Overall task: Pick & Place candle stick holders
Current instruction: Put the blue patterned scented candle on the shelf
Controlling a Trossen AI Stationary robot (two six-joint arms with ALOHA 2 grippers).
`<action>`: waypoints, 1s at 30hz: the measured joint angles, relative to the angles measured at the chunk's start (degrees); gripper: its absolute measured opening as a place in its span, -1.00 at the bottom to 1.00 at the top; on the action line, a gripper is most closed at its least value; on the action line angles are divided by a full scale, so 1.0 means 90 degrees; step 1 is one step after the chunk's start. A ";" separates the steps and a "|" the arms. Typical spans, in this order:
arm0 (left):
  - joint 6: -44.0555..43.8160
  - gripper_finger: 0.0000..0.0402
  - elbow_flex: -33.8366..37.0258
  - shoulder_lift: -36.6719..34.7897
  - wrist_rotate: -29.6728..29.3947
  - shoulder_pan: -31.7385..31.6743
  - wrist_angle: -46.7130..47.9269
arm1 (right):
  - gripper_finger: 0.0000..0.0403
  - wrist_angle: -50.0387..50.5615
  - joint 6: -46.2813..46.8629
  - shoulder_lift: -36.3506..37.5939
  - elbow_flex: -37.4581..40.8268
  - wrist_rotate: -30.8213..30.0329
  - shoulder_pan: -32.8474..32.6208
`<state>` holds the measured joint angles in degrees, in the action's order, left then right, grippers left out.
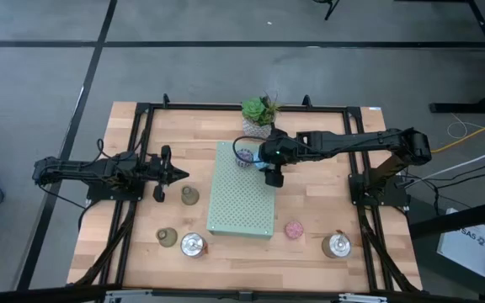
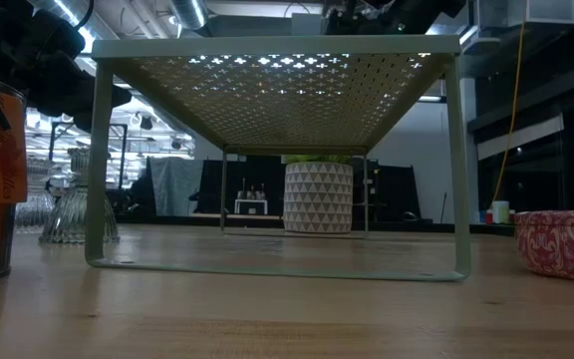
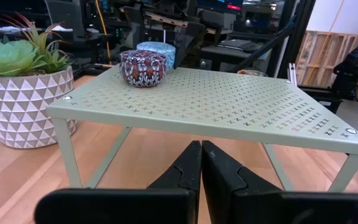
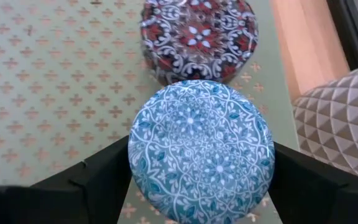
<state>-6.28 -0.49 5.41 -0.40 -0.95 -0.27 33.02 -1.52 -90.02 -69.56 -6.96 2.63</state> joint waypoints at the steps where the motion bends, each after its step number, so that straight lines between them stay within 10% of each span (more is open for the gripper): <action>1: -0.0001 -0.97 0.0000 0.0000 0.0002 -0.0002 0.0000 | 0.63 -0.0023 0.0000 0.0000 0.0000 0.0001 0.0000; 30: 0.0000 -0.97 0.0000 0.0000 0.0002 0.0000 0.0000 | 0.63 -0.0078 0.0000 0.0002 0.0000 0.0017 0.0000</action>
<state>-6.28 -0.49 5.41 -0.38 -0.96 -0.27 32.32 -1.52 -90.00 -69.56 -6.81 2.63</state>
